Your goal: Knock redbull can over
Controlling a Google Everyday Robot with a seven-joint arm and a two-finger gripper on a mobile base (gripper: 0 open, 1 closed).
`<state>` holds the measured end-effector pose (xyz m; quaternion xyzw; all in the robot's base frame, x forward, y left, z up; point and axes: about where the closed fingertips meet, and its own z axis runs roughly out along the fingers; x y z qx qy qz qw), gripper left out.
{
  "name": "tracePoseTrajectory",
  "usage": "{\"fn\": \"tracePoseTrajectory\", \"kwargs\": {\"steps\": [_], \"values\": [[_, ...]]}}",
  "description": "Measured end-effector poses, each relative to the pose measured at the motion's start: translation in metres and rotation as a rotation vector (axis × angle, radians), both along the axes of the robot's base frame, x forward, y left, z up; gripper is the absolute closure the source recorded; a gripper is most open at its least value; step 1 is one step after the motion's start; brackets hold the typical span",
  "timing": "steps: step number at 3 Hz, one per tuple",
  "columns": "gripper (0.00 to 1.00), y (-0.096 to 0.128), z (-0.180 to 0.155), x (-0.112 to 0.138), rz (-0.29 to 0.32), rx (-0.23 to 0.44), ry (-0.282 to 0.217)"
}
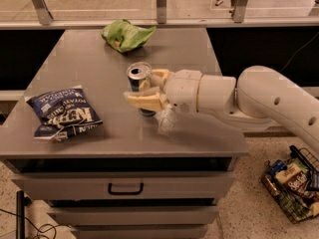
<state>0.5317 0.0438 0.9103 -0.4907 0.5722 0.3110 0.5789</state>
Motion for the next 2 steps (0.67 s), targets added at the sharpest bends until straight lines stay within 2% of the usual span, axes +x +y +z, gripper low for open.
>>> {"fn": "tracePoseTrajectory", "kwargs": {"steps": [1,2], "values": [[1.00,-0.003,0.022,0.008,0.023,-0.157,-0.093],[1.00,-0.012,0.034,0.016,0.049,-0.369,-0.212]]}}
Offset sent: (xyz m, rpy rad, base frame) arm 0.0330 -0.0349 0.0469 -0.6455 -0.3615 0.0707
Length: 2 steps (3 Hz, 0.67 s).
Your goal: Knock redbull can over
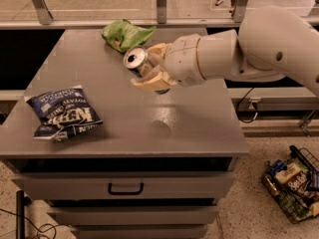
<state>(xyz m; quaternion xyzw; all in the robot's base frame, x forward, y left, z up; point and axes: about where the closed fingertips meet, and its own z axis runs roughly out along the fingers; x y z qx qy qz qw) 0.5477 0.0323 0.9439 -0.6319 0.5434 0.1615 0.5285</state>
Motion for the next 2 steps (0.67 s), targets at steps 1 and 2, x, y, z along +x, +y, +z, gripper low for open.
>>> {"fn": "tracePoseTrajectory", "kwargs": {"steps": [1,2], "values": [[1.00,-0.012,0.003,0.009,0.018,-0.193,-0.091],[1.00,-0.025,0.001,0.018,0.035,-0.388,-0.174]]}}
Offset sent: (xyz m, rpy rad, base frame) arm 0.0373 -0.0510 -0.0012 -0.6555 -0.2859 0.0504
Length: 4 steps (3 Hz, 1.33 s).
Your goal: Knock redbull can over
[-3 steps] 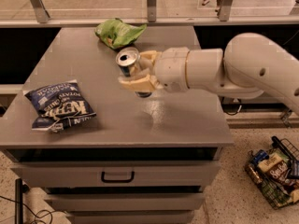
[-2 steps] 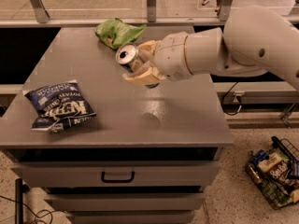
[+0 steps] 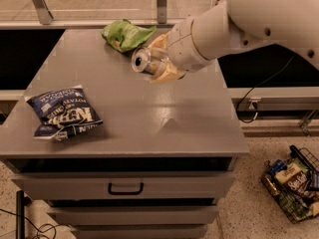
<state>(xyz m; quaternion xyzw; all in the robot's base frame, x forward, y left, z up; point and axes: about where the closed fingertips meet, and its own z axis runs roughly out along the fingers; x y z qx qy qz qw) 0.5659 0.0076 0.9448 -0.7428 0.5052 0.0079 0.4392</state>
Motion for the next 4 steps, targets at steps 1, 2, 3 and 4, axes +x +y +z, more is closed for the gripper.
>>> {"fn": "tracePoseTrajectory", "kwargs": {"steps": [1,2,3,4], "values": [[1.00,-0.014,-0.008,0.012,0.027,-0.187,-0.049],[1.00,-0.024,-0.018,0.017,0.061,-0.331,-0.067],[1.00,-0.034,-0.033,0.017,0.082,-0.426,-0.049],[1.00,-0.041,-0.055,0.009,0.106,-0.491,0.000]]}}
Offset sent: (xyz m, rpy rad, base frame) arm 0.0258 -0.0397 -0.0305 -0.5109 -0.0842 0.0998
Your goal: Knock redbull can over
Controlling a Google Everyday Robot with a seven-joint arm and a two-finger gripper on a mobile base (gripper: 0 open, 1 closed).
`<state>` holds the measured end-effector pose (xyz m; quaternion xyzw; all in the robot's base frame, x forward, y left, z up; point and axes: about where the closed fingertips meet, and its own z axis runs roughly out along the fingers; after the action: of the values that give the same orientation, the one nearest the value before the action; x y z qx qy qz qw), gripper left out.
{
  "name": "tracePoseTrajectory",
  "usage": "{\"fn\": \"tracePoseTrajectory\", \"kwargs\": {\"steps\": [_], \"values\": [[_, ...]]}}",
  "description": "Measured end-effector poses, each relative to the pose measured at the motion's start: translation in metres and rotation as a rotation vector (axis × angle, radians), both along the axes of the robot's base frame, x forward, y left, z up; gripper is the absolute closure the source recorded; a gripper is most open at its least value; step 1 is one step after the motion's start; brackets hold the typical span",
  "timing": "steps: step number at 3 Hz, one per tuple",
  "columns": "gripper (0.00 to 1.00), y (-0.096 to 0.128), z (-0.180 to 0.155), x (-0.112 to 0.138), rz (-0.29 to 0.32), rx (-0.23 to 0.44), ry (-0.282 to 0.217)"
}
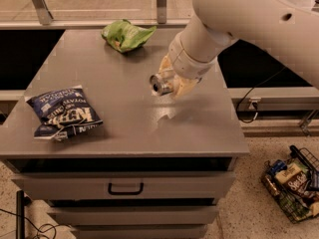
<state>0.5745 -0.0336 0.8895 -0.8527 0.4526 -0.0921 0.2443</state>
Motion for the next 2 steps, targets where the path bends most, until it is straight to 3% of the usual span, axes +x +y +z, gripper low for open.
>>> {"fn": "tracePoseTrajectory", "kwargs": {"steps": [2], "values": [[1.00,-0.011,-0.030,-0.011,0.000,-0.062,0.061]]}}
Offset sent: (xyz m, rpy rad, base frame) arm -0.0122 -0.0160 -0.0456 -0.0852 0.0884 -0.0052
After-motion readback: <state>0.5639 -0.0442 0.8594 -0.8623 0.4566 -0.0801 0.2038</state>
